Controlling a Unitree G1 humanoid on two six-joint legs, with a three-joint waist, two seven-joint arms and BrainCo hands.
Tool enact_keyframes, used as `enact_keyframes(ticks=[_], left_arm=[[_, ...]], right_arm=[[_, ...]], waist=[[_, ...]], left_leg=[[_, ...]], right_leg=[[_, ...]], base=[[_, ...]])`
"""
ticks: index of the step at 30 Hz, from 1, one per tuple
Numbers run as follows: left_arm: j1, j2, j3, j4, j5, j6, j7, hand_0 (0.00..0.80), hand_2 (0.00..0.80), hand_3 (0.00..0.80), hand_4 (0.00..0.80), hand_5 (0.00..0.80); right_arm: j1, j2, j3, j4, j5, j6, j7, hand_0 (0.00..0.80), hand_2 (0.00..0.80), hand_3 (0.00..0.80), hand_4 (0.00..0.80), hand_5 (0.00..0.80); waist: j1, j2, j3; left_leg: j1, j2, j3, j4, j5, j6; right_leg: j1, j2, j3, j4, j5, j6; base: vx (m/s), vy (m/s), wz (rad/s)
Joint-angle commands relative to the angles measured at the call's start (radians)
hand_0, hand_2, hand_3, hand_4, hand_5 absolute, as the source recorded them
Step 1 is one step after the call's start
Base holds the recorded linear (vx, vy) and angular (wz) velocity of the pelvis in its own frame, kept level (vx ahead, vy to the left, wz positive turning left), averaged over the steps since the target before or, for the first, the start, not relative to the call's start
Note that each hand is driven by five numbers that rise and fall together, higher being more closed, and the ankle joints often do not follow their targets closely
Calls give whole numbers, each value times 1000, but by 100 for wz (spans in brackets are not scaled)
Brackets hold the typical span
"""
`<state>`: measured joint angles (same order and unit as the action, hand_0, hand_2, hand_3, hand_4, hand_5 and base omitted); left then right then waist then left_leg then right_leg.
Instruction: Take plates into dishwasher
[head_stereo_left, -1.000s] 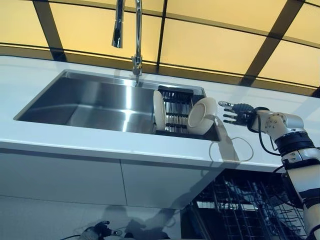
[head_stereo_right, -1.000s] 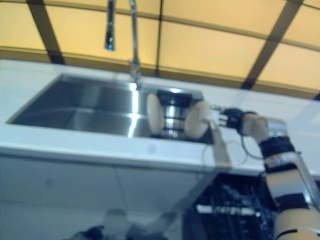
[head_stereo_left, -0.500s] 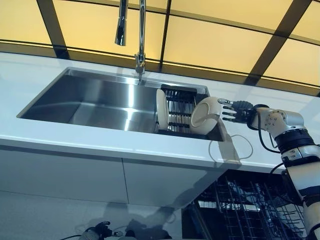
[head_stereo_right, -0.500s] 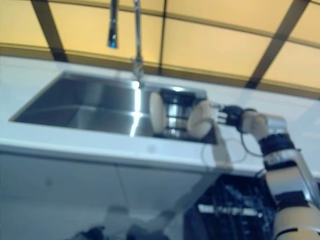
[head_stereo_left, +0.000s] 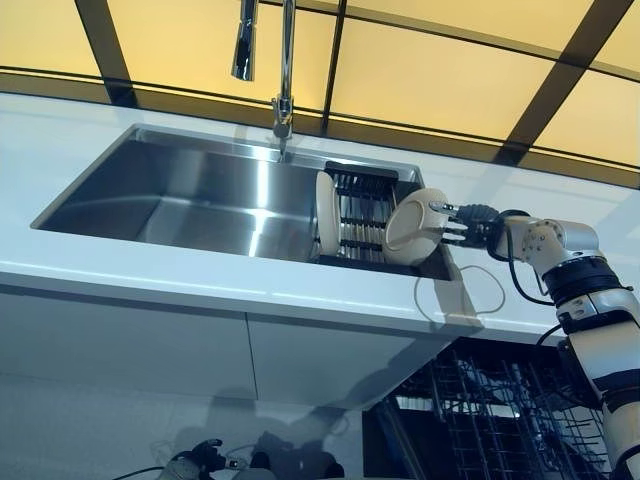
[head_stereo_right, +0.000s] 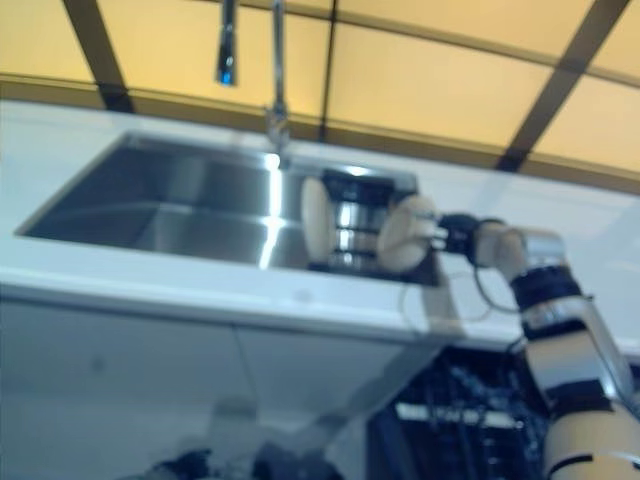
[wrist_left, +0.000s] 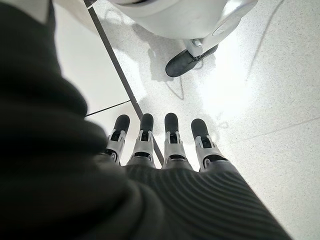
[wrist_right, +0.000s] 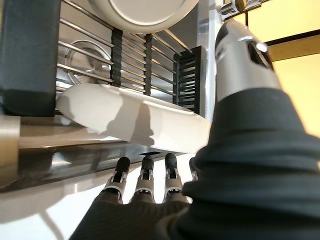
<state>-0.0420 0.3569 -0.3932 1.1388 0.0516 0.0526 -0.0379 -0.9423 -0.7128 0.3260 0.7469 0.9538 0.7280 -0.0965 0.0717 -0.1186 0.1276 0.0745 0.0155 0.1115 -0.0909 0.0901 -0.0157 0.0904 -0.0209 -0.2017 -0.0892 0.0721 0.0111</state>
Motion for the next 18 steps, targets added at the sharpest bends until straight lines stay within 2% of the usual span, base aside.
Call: enact_keyframes(ticks=[1,13,18], left_arm=[[-70,4,-62,15,-30,-18,9,0,0,0,0,0],[-76,9,-68,10,-37,-11,17,0,0,0,0,0],[-81,7,-72,2,-42,-9,16,0,0,0,0,0]], right_arm=[[-146,-21,22,25,-9,-27,-23,0,0,0,0,0],[-156,-12,8,59,-6,-40,-68,0,0,0,0,0],[-164,2,8,55,10,-53,-122,0,0,0,0,0]], waist=[[38,-11,9],[46,-13,19],[48,-11,23]], left_leg=[[-3,-9,11,4,-80,-15],[-6,-9,5,4,-81,-11],[-8,-9,3,4,-81,-10]], right_leg=[[17,-67,-29,55,-30,102],[6,-68,-30,66,-29,105],[2,-69,-31,69,-29,106]], base=[[0,0,0],[0,0,0],[0,0,0]])
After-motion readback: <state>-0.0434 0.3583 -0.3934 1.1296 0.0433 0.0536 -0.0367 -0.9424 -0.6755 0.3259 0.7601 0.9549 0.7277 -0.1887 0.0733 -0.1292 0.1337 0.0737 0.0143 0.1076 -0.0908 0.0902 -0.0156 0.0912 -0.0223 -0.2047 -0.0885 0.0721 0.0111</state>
